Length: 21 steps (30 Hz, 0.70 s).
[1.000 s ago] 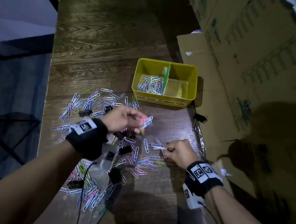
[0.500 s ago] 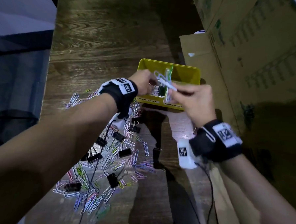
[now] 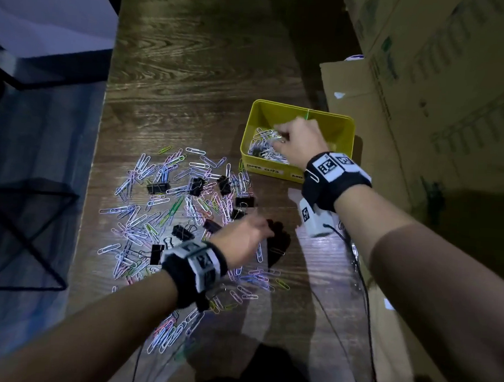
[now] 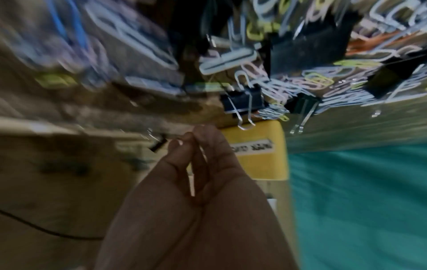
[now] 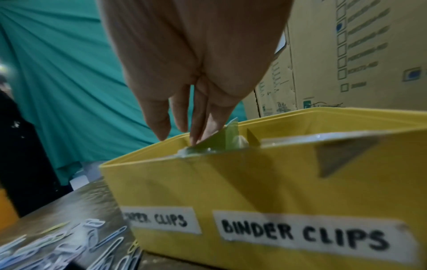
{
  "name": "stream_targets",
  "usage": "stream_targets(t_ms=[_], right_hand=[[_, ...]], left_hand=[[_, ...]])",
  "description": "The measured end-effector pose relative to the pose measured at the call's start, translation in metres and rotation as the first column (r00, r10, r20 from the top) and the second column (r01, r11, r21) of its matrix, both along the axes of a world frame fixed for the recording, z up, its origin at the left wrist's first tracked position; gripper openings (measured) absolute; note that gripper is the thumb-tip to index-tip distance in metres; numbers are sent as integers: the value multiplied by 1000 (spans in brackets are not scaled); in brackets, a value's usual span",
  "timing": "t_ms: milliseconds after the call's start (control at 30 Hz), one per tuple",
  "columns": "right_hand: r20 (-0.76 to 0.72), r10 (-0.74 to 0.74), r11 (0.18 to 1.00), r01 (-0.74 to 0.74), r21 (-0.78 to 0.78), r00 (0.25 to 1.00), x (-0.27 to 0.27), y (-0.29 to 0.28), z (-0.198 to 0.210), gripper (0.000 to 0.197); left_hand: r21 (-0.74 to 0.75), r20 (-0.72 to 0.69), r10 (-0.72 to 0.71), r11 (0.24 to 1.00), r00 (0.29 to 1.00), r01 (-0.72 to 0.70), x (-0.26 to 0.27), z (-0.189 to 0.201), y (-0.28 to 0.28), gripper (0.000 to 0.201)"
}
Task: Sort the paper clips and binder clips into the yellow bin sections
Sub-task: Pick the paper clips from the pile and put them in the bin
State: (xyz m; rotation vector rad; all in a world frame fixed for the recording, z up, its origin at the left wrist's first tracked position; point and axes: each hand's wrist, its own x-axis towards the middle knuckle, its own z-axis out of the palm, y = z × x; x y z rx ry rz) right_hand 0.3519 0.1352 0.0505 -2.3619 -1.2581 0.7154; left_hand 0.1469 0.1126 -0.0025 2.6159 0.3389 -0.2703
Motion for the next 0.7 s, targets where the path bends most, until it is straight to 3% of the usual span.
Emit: stream_targets(t_ms=[100, 167, 233, 367, 433, 500, 600, 700], right_hand=[[32, 112, 978, -116, 176, 993, -17, -25, 7, 35], [28, 128, 947, -131, 293, 991, -31, -49, 6, 29], [-1, 134, 936, -126, 329, 991, -47, -79, -3, 26], [-116, 153, 981, -137, 135, 981, -78, -143, -40, 39], [-136, 210, 971, -222, -86, 968, -94, -168, -60, 69], [-136, 270, 922, -297, -247, 953, -110, -187, -72, 97], [-121, 331, 892, -353, -283, 936, -130, -199, -79, 110], [-100, 346, 900, -360, -245, 933, -140, -198, -80, 105]], left_hand=[[163, -240, -42, 983, 970, 83, -10, -16, -27, 48], [170, -291, -46, 981, 956, 99, -17, -20, -45, 62], [102, -256, -80, 989, 964, 109, -28, -26, -61, 56], [28, -73, 12, 1000, 997, -10, -49, -28, -58, 49], [24, -48, 97, 995, 994, -96, -62, -31, -46, 53], [74, -125, 128, 990, 984, -120, -73, -32, -34, 65], [122, -194, 168, 982, 967, -146, -80, -31, -20, 71], [207, -226, 200, 966, 953, -153, -77, -30, -13, 75]])
